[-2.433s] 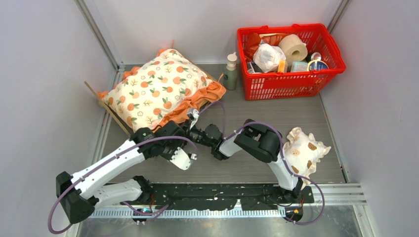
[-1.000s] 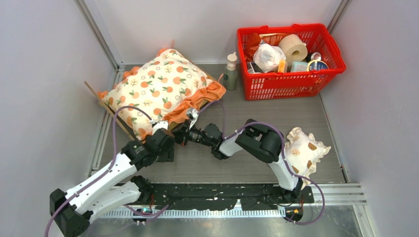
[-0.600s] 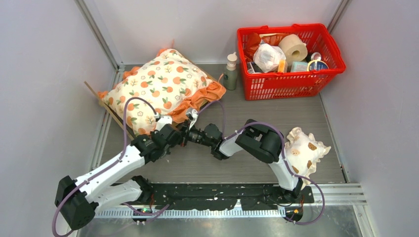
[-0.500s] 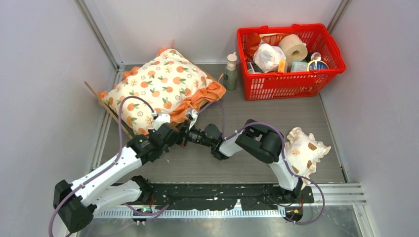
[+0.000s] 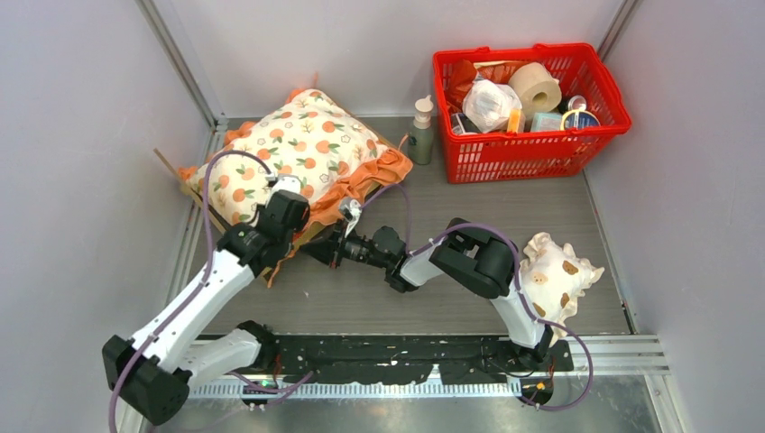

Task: Set up the pet bed
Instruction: Tie the ropes to the bed frame.

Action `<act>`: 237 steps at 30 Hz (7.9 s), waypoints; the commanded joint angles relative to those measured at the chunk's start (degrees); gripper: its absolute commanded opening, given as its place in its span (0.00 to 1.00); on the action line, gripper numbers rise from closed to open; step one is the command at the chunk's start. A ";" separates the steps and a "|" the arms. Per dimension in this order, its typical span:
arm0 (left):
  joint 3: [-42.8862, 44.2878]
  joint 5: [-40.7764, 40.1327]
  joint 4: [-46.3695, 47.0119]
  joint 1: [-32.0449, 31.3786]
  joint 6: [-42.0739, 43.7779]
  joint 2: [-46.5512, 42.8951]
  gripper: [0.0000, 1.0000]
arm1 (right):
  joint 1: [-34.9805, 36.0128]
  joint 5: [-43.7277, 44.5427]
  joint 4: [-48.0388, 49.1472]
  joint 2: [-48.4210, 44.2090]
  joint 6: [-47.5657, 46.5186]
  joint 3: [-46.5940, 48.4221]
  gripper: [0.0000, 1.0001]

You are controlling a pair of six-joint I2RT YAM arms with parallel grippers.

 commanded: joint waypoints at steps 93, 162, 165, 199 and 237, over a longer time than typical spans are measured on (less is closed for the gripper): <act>5.35 1.61 -13.72 -3.63 9.20 12.92 0.41 | 0.52 -0.36 6.84 -2.12 1.61 1.96 0.05; -18.89 3.08 25.81 1.77 -9.54 -13.47 0.00 | 0.30 -0.45 8.27 -1.89 3.25 1.87 0.05; -21.59 1.30 28.53 1.76 -10.36 -16.23 0.00 | 0.39 -0.49 8.27 -1.86 3.27 1.99 0.05; -42.39 -2.63 36.61 1.38 -18.49 -49.47 0.00 | 0.76 0.51 -2.37 -2.40 0.66 5.42 0.05; 0.11 37.58 3.87 12.75 23.57 -11.87 0.55 | -1.86 2.86 -1.89 -2.30 2.63 2.72 0.05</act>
